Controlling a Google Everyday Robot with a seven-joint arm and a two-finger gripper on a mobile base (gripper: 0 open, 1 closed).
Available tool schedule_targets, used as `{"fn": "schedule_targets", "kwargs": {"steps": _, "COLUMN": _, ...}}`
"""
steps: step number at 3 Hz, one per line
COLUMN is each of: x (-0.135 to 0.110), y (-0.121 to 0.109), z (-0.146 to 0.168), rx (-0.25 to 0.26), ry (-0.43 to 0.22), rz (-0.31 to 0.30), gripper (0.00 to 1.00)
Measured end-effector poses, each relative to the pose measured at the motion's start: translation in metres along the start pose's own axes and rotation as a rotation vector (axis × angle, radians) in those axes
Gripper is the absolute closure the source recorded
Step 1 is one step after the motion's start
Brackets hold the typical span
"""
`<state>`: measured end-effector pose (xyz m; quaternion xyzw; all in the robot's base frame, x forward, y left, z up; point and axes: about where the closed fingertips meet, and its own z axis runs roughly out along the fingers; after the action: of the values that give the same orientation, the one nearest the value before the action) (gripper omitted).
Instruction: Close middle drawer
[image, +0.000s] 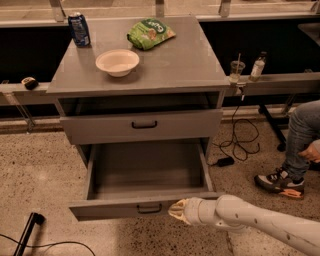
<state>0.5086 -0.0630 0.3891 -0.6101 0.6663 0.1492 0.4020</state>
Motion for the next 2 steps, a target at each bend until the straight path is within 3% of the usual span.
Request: {"fn": "schedule_targets", "kwargs": {"steps": 2, "x": -0.010, "y": -0.043, "z": -0.002, "rx": 0.140, "ry": -0.057, "rz": -0.015, "gripper": 1.00}}
